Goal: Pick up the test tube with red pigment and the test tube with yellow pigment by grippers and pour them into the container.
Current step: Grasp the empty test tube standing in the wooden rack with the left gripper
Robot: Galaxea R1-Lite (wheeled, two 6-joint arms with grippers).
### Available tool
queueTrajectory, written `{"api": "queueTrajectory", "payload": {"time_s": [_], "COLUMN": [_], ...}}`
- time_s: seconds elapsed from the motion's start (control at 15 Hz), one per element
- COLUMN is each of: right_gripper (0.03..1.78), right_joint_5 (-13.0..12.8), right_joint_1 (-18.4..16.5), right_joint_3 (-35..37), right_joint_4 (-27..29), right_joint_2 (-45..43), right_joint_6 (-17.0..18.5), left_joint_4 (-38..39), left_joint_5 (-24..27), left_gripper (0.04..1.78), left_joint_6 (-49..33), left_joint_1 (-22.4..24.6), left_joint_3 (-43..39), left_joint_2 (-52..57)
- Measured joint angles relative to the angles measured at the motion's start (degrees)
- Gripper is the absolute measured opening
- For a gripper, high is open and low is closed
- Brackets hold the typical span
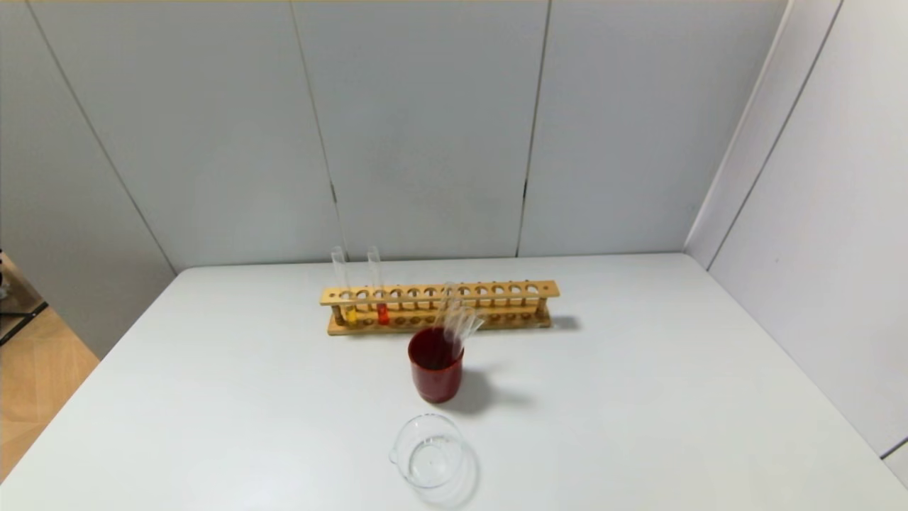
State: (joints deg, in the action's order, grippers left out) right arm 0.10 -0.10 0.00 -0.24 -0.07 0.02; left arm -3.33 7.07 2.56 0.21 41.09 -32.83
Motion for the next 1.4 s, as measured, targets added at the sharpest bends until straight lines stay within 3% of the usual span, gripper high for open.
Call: {"api": "queueTrajectory", "payload": {"time_s": [0.67,1.4], "right_gripper": [1.75,1.75], "right_joint_5": [-0.02,-0.02], "right_joint_1": [0.00,0.00], "right_joint_3": [0.00,0.00], "right_joint_4": [0.02,0.00], "right_joint_2": [0.00,0.00], "right_joint_6": [-0.02,-0.02], "left_joint_4": [22.32,52.86], "left_joint_5": [-0.11,0.01], "left_gripper": [1.75,1.75], "left_joint_6": [-3.46,-4.73], "left_joint_1": [-1.50,-9.11], "left_joint_3": [3.69,-9.76], "left_joint_2": [-31.98,-53.88]}}
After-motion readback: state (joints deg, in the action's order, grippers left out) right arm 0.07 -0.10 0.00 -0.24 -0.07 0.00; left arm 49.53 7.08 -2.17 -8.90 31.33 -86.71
